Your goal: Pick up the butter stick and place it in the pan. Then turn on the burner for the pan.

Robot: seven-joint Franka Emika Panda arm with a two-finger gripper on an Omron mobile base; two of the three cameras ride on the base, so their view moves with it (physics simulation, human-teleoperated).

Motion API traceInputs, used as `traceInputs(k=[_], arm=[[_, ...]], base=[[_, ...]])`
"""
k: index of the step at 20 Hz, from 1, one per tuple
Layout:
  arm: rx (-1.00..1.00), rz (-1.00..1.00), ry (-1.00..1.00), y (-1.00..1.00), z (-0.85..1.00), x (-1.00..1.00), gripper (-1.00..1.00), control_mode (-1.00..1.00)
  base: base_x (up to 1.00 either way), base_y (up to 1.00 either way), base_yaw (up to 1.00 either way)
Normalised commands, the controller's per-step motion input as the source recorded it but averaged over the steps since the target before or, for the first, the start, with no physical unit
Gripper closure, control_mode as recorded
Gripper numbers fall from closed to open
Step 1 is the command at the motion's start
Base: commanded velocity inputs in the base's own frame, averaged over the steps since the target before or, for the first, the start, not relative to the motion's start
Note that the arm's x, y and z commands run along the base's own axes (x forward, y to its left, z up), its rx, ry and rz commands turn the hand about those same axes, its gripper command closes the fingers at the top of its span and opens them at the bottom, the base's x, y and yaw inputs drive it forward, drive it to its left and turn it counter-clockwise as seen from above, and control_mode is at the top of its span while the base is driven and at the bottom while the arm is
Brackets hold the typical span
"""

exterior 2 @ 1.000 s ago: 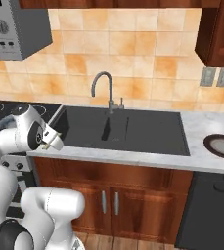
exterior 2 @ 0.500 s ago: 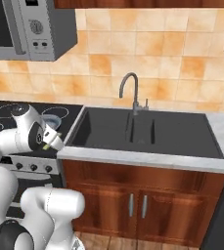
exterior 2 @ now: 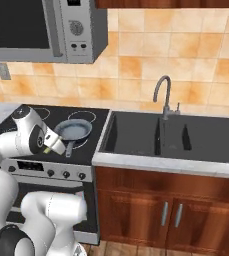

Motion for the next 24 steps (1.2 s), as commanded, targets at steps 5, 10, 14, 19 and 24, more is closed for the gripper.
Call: traceInputs(k=[5, 10, 14, 19, 24], arm=[[0.00, 0.00, 0.00, 0.00, 0.00, 0.00, 1.00, 1.00], [0.00, 0.00, 0.00, 0.00, 0.00, 0.00, 1.00, 1.00], [0.00, 0.00, 0.00, 0.00, 0.00, 0.00, 1.00, 1.00], [0.00, 0.00, 0.00, 0.00, 0.00, 0.00, 1.00, 1.00], [0.00, 0.00, 0.00, 0.00, 0.00, 0.00, 1.00, 1.00]], base=[[0.18, 0.63, 0.04], [0.34, 0.47, 0.04], [0.49, 0.43, 0.01], [0.46, 0.54, 0.00], [0.38, 0.51, 0.00]])
